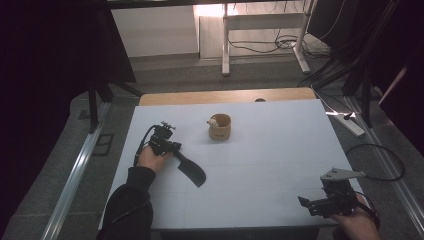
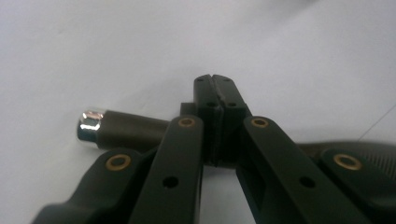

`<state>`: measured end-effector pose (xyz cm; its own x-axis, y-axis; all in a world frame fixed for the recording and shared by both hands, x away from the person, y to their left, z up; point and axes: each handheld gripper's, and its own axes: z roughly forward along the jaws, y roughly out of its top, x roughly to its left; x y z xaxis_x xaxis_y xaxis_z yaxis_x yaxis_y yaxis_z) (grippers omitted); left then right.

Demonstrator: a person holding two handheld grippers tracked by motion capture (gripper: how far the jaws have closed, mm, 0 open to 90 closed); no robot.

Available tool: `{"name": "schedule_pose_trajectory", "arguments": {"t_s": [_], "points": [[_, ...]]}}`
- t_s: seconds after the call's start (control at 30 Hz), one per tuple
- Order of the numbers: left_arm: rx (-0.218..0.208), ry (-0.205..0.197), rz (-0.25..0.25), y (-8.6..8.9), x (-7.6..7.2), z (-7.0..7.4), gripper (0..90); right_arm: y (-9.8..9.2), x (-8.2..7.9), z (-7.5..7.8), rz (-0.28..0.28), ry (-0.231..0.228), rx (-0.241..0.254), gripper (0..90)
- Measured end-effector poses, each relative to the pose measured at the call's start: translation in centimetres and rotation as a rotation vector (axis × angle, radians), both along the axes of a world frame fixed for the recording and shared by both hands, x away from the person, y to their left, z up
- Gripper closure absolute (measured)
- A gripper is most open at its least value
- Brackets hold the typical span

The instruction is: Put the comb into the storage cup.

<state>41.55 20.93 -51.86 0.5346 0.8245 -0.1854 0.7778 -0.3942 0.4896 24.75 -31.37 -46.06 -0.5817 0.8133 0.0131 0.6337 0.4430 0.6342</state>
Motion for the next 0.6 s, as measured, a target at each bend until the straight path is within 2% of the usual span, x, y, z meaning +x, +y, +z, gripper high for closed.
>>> {"name": "schedule_pose_trajectory", "arguments": {"t_s": [0.17, 0.37, 0.6], "points": [[0.017, 0.000, 0.008, 0.7, -0.4, 0.0, 88.4, 0.0, 0.0, 0.0, 0.001, 0.000, -0.004, 0.0], [0.010, 0.009, 0.011, 1.6, -1.1, -0.1, 88.4, -0.1, 0.0, 0.1, -0.005, -0.001, 0.004, 0.0], [0.026, 0.033, -0.011, 1.7, -2.4, -0.4, 88.4, -0.1, -0.1, 0.1, -0.008, -0.008, 0.008, 0.0]]}}
